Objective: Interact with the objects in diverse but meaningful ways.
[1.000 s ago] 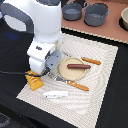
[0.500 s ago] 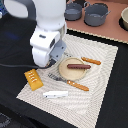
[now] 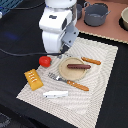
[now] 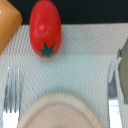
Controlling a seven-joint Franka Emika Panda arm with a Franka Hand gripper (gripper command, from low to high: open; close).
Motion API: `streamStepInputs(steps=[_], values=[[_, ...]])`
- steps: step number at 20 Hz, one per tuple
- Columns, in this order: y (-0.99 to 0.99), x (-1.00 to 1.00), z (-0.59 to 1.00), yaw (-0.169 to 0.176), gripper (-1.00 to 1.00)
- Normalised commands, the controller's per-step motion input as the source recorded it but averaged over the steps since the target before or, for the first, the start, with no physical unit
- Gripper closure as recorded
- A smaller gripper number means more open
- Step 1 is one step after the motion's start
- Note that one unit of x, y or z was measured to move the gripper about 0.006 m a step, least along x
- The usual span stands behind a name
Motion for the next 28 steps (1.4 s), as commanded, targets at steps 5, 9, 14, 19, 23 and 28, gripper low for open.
streamStepInputs(steps=[5,9,14,19,23,28], values=[[-0.04,0.51,-0.13,0.000,-1.00],[0.00,0.30,-0.32,0.000,-1.00],[0.00,0.27,-0.34,0.000,-1.00],[0.00,0.31,-0.29,0.000,-1.00],[-0.02,0.29,-0.24,0.000,-1.00],[0.00,0.44,-0.07,0.000,-1.00]])
